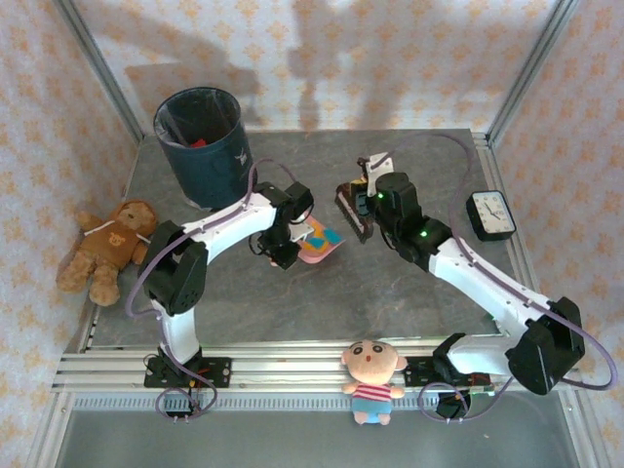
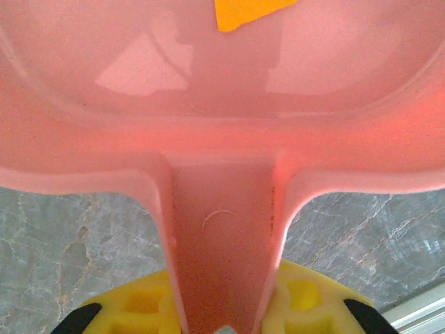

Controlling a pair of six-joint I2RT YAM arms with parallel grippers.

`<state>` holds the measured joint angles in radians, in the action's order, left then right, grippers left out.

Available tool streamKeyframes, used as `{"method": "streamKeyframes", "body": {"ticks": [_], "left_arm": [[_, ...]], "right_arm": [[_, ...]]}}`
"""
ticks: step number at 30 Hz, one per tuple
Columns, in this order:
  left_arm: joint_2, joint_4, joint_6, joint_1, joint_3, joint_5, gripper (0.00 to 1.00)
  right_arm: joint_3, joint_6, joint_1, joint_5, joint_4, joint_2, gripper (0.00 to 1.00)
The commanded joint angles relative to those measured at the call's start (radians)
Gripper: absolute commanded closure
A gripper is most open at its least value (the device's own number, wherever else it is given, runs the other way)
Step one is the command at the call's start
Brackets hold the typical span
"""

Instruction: Sweep away the paper scraps from the table

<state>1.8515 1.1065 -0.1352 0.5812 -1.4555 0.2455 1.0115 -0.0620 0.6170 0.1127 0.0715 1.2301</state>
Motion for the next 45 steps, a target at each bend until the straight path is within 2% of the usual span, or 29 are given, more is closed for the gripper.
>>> {"method": "streamKeyframes", "body": {"ticks": [1, 13, 22, 37, 45], "left_arm": [[-0.057, -0.045, 0.022, -0.019, 0.018, 0.000, 1.00], [-0.197, -0.153, 0.106, -0.088, -0.008, 0.085, 1.00], [-0.234, -0.120, 0.129, -0.161, -0.133, 0.148, 1.00], [-0.181, -0.016, 0.168, -0.284, -0.467, 0.184, 1.00], [-0.126, -0.017, 0.256, -0.398, -0.583, 0.304, 1.00]], "right_arm": [[-0.015, 0.047, -0.013, 0.158, 0.008, -0.041, 1.00], [-0.114, 0.083, -0.034, 0.140, 0.037, -0.119, 1.00], [-0.111, 0.107, -0.036, 0.123, 0.062, -0.121, 1.00], [-0.096, 0.121, -0.040, 0.075, 0.094, -0.097, 1.00], [-0.093, 0.135, -0.043, 0.082, 0.112, -0.092, 1.00]]}}
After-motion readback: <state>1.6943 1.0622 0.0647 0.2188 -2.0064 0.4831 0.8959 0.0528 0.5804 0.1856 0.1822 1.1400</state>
